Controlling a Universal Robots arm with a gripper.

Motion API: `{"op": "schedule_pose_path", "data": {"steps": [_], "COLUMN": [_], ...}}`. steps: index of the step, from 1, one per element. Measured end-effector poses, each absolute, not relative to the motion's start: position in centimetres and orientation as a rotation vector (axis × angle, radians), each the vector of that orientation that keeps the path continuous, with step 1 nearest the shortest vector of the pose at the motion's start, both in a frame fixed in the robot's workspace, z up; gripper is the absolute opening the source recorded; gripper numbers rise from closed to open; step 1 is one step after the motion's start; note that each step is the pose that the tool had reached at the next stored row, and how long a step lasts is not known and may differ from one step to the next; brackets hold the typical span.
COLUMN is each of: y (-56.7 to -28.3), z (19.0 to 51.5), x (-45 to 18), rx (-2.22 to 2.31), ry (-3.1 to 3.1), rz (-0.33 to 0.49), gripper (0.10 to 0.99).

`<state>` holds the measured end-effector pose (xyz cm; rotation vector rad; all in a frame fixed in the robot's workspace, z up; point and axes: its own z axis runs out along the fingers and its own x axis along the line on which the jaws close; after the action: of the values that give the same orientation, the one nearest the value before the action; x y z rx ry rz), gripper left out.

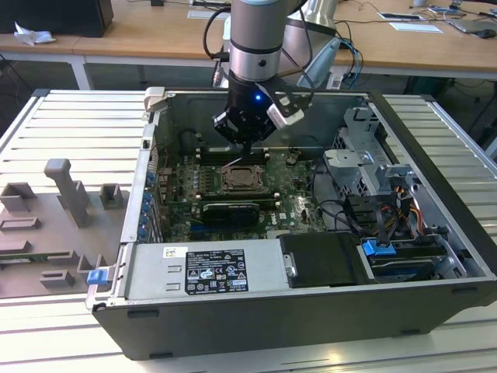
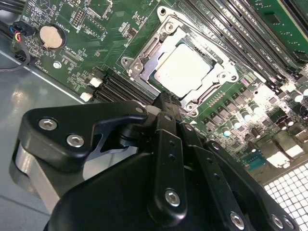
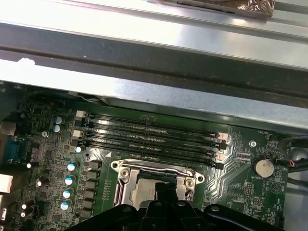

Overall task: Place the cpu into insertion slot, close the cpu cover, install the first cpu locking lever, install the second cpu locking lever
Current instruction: 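Install the first cpu locking lever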

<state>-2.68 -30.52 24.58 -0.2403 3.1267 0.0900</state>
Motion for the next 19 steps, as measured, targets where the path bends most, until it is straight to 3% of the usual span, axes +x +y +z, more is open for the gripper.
{"op": "schedule_pose_path", "data": {"steps": [19], "y": [-30.51], "z": [23.96], "x": [-2.67], "rx": [-0.24], "ry": [3.122], "rz": [0.14], "gripper": [0.106]}}
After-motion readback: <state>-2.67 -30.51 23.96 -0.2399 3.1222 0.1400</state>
